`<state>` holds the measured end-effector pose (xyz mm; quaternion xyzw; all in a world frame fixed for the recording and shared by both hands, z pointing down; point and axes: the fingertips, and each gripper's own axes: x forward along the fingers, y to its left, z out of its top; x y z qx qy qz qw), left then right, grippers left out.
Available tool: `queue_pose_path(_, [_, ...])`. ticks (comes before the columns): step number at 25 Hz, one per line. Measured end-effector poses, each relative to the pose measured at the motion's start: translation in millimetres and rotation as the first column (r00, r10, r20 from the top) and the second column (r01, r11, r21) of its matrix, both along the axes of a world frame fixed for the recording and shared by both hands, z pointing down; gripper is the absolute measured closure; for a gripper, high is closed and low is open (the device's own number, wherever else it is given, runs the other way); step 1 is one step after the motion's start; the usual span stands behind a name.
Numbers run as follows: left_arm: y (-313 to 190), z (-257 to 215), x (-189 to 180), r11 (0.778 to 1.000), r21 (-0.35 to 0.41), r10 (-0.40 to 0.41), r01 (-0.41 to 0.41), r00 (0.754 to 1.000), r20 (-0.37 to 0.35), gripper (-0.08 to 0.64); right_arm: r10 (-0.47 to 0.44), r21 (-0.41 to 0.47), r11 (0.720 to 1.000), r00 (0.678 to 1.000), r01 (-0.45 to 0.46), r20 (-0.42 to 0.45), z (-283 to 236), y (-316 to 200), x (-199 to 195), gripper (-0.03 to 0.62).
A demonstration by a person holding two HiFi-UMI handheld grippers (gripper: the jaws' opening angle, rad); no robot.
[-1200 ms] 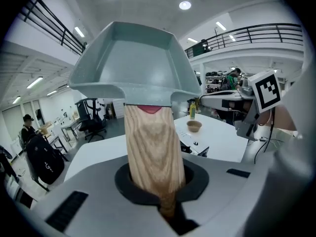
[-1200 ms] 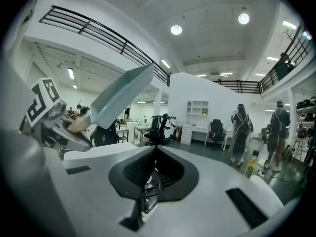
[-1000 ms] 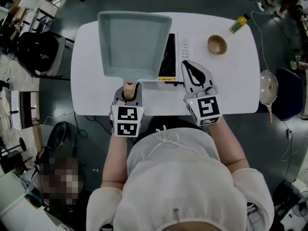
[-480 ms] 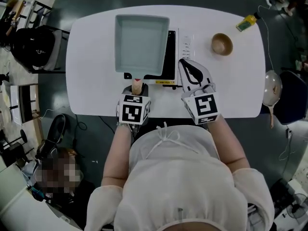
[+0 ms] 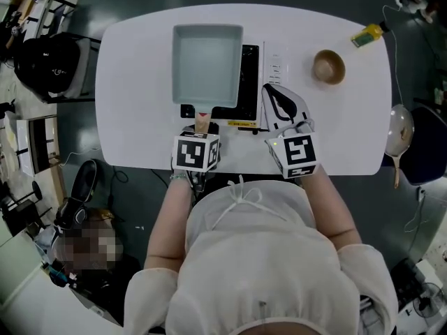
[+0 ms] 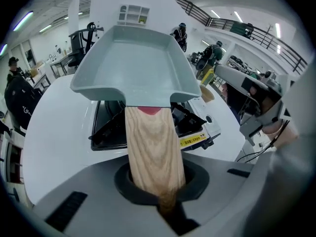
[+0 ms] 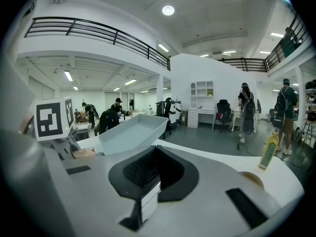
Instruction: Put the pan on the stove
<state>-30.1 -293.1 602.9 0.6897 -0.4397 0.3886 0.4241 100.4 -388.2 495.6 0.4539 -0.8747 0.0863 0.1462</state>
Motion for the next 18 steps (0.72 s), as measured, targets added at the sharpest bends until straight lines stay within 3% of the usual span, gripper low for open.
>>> queue_pose_path(9, [0.9, 4.8, 4.0, 0.994, -0.11, 0.018, -0.021, 0.999, -0.033, 0.512, 0.024, -0.023, 0.999, 1.0, -0.024, 0.003, 5.5, -6.7, 3.7, 0.584])
queue_pose_path(14, [6.7, -5.4, 12.8, 0.983, -0.182, -0.028, -0.004, 0.985, -0.173, 0.509, 0.034, -0.032, 0.999, 0.999, -0.034, 0.003, 8.2, -6.3, 6.9, 0.584])
queue_pose_path(18, [10.6, -5.5, 8.2, 0.976, -0.204, 0.045, -0.071, 0.99, -0.13, 0.502, 0.041, -0.042, 0.998, 0.999, -0.041, 0.004, 10.2, -5.5, 8.1, 0.584])
